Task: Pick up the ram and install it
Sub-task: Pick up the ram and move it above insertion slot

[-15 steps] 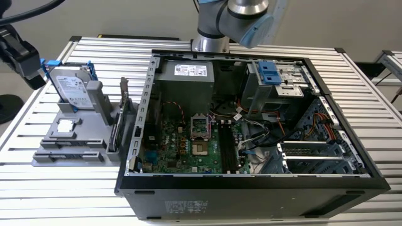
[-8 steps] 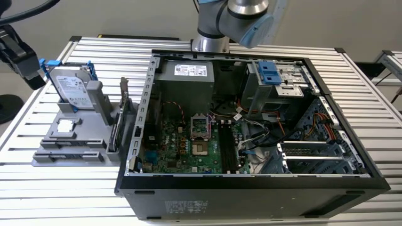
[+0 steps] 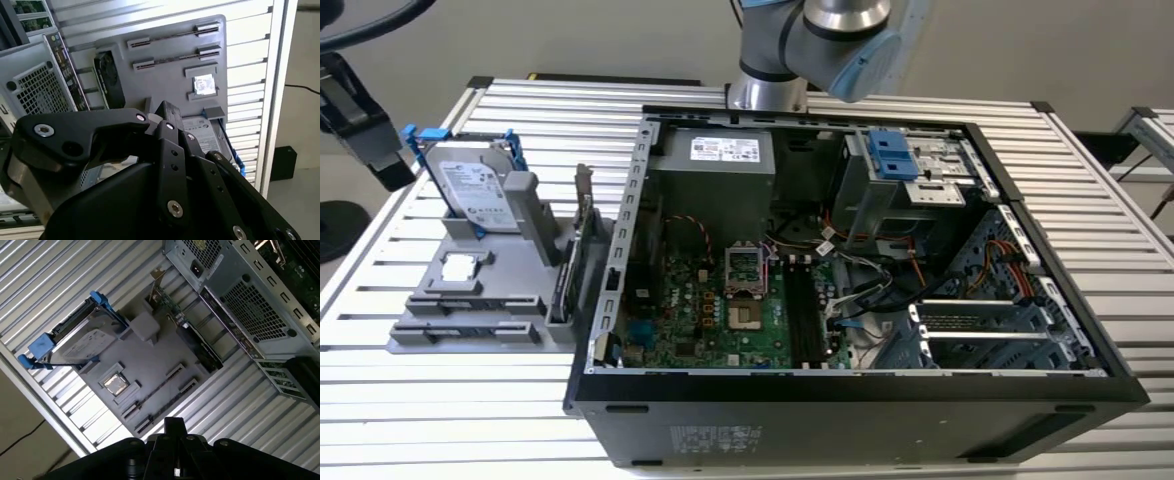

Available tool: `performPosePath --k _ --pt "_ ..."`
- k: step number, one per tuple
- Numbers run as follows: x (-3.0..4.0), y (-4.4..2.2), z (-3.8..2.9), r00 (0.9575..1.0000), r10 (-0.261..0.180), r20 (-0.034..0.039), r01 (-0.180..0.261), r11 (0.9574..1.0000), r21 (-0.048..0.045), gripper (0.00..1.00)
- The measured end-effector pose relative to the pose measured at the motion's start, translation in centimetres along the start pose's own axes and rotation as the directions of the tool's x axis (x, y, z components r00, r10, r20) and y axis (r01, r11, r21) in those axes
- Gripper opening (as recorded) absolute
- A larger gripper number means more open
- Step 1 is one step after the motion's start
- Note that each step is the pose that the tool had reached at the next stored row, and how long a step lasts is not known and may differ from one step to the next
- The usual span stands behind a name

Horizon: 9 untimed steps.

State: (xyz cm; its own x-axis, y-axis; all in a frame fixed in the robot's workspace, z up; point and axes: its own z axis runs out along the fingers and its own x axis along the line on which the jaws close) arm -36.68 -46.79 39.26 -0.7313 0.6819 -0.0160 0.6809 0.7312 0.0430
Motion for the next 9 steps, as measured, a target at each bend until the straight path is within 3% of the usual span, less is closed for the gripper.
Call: performPosePath --k 9 --pt "0.00 0.00 0.00 0.9973 0.074 -0.0025 -0.074 0.9972 0.0067 0.00"
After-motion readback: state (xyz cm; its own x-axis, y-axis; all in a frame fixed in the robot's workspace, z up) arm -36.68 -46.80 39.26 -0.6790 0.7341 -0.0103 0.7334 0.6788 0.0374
